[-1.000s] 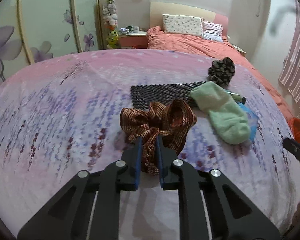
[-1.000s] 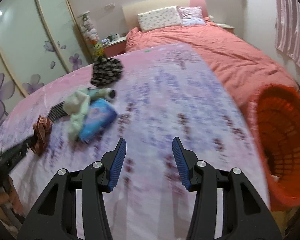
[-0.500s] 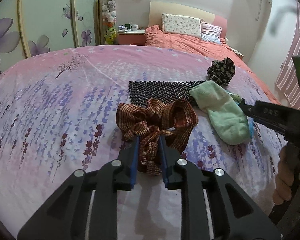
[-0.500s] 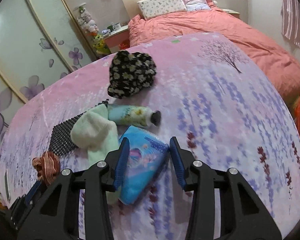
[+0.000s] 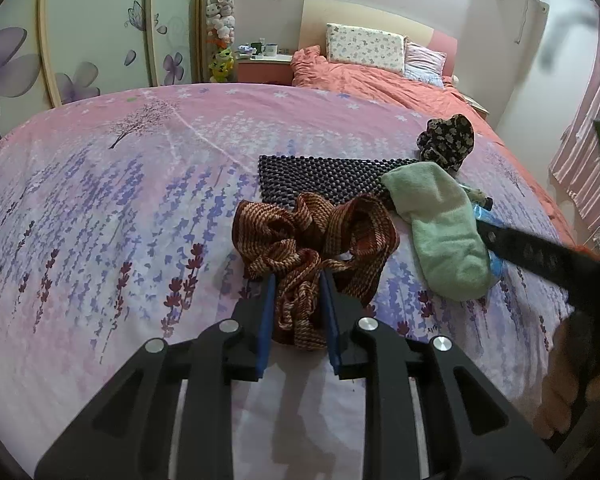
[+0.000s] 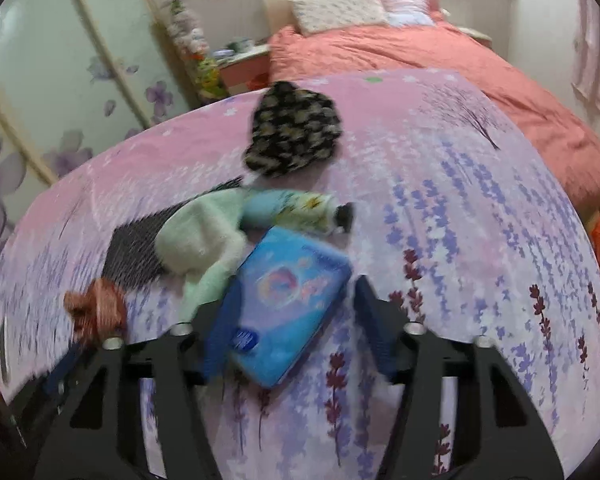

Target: Collect trash

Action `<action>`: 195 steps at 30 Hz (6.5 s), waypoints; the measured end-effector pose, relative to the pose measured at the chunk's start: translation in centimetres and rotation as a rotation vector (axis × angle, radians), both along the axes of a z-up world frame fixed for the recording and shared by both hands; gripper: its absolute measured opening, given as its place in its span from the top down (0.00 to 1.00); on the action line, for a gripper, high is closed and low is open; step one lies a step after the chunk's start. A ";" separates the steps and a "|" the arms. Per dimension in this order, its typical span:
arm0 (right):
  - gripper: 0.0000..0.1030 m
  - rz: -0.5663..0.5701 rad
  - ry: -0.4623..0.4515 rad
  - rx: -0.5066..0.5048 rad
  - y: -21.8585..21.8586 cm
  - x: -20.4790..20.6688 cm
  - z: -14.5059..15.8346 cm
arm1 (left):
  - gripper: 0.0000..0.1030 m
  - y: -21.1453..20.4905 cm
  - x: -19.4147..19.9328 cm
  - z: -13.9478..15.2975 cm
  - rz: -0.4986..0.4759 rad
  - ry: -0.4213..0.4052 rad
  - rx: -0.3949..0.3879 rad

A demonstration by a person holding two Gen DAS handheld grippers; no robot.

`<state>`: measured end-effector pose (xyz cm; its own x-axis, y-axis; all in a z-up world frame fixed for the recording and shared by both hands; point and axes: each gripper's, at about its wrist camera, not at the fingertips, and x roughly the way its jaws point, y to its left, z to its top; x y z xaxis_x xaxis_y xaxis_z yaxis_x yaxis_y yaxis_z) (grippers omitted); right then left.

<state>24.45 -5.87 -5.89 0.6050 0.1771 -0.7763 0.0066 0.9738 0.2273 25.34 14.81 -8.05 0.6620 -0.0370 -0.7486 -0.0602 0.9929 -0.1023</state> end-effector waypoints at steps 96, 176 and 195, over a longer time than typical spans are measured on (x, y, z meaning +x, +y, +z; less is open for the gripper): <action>0.75 -0.112 -0.019 -0.088 -8.1 -3.5 -1.0 | 0.25 -1.2 1.4 -0.6 0.031 0.071 0.071; 0.43 -0.332 -0.236 -0.037 -22.2 -13.8 3.4 | 0.30 -21.0 -2.0 4.0 -0.350 -0.101 0.041; 0.29 -0.004 -0.059 0.040 -1.4 -2.2 1.1 | 0.30 1.6 -1.2 2.8 0.068 -0.041 0.037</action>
<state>22.28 -7.25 -4.82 0.6500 0.2052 -0.7318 -0.0042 0.9638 0.2665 24.19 16.42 -5.29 0.6925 0.0365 -0.7205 -0.1243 0.9898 -0.0694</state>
